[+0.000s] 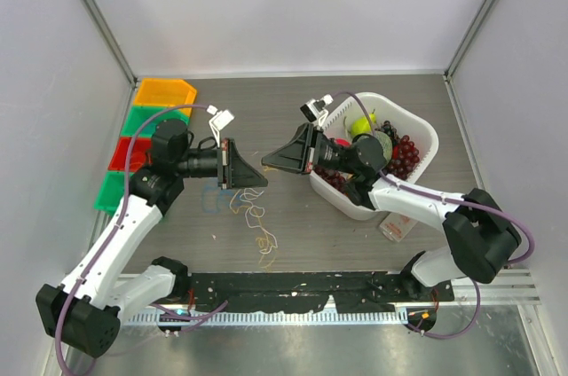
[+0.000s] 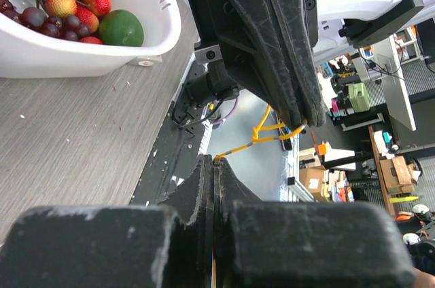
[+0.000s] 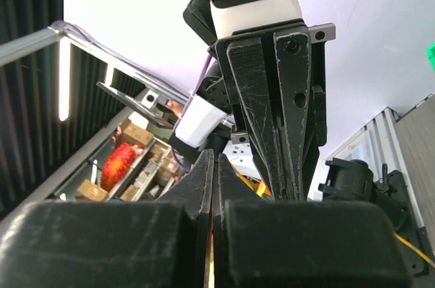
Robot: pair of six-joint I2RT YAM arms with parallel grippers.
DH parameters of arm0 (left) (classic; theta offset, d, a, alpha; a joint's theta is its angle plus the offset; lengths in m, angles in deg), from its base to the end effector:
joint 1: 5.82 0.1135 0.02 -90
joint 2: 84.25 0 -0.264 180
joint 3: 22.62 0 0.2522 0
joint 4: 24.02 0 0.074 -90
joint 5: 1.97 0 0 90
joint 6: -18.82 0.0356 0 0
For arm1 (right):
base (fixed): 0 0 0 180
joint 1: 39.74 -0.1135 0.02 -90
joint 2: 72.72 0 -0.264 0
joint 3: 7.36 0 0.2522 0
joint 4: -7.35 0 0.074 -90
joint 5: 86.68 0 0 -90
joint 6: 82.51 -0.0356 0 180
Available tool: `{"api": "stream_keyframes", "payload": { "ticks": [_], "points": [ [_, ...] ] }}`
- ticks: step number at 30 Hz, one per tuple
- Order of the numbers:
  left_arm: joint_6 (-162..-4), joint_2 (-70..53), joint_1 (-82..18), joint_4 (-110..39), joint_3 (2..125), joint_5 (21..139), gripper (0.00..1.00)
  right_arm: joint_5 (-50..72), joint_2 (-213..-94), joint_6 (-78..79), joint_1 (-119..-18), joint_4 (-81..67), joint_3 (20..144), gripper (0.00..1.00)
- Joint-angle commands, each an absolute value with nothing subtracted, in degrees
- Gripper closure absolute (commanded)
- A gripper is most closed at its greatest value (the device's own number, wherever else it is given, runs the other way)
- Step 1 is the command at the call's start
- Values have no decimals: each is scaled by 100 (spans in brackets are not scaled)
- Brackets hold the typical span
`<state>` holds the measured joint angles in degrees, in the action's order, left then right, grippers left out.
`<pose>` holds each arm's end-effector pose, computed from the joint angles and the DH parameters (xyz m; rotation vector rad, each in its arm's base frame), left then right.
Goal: Untangle the cables
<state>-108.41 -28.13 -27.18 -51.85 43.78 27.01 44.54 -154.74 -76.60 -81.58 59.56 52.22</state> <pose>0.1824 -0.1048 0.3502 0.5496 1.9935 -1.6562 0.2108 0.2202 0.3287 -0.3190 1.5226 2.2276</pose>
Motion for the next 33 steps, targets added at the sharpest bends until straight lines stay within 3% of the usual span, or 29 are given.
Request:
{"api": "stream_keyframes", "payload": {
  "ticks": [1, 8, 12, 14, 15, 17, 21, 26, 30, 33],
  "points": [
    [-10677, -2782, -2735, -5325, 4309, 2826, 100, 3700, -15121, -8504, -7991, 7681, 5202, 99],
    [-10836, -2817, -2735, -5132, 4141, 2914, 100, 3268, -15261, -9164, -7867, 8270, 5333, 84],
    [-10774, -2817, -2735, -5211, 4229, 2888, 100, 3513, -15313, -9060, -7832, 8280, 5298, 71],
    [-10774, -2826, -2735, -5202, 4247, 2870, 100, 4215, -15288, -8484, -7753, 7676, 5438, 49],
    [-10783, -2817, -2735, -5193, 4247, 2844, 100, 4722, -15270, -8114, -7709, 7090, 5482, 33],
    [-10774, -2817, -2735, -5202, 4264, 2826, 100, 5225, -15095, -7007, -7648, 5906, 5483, 27],
    [-10765, -2817, -2735, -5211, 4247, 2809, 100, 5377, -14436, -3899, -7647, 2848, 5798, 28],
    [-10774, -2739, -2735, -5167, 4264, 2747, 100, 5632, -14268, -2601, -7647, 1366, 6141, 41],
    [-10836, -2703, -2735, -5088, 4264, 2738, 100, 5720, -14338, -2292, -7656, 1205, 6265, 53],
    [-10853, -2712, -2735, -5097, 4273, 2712, 100, 5772, -14434, -2274, -7656, 1169, 6291, 52]
  ]
}}
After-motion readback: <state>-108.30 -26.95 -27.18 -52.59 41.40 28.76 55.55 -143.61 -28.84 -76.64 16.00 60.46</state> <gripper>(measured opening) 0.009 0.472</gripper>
